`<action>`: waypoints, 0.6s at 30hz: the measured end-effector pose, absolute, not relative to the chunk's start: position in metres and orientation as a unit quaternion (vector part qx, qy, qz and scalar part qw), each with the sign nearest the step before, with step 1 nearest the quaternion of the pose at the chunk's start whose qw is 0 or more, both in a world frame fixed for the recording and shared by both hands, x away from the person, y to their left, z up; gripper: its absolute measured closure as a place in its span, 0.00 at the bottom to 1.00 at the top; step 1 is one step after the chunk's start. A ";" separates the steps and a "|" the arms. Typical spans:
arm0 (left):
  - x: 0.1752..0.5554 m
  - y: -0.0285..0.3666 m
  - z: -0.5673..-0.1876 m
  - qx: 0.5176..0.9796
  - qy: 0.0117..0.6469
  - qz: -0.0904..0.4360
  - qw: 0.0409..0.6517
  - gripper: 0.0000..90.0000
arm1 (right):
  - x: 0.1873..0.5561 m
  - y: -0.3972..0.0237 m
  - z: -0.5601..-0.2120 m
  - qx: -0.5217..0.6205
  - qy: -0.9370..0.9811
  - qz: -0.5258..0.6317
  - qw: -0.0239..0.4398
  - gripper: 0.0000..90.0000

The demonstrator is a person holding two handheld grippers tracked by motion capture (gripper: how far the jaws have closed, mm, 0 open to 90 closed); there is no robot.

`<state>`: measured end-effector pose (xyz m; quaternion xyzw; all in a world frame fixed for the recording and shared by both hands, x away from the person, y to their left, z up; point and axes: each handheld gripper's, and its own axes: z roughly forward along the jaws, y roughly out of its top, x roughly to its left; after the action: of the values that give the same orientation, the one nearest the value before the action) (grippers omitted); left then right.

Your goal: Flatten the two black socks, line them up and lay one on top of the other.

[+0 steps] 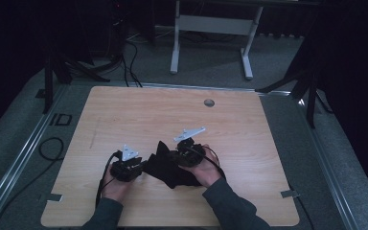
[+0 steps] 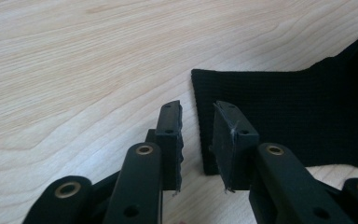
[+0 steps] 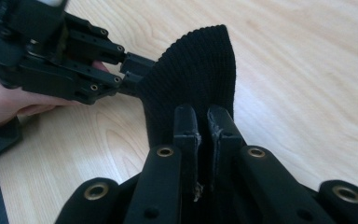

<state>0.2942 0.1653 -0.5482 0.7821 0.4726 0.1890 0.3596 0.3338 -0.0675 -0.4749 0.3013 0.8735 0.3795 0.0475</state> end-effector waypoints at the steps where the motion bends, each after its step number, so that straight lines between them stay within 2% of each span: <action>1: 0.293 0.166 -0.548 0.781 0.473 0.189 0.361 0.82 | 0.334 -0.064 -0.478 0.303 0.875 0.375 0.049 0.93; 8: 0.295 0.165 -0.552 0.790 0.481 0.179 0.336 0.94 | 0.344 -0.043 -0.502 0.330 0.877 0.350 0.027 0.93; 18: 0.297 0.161 -0.556 0.801 0.477 0.169 0.318 0.97 | 0.349 -0.028 -0.525 0.360 0.876 0.322 0.014 0.93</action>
<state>0.2972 0.1613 -0.5564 0.8015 0.4775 0.1695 0.3177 0.3491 -0.0277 -0.5248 0.3600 0.8756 0.3216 0.0141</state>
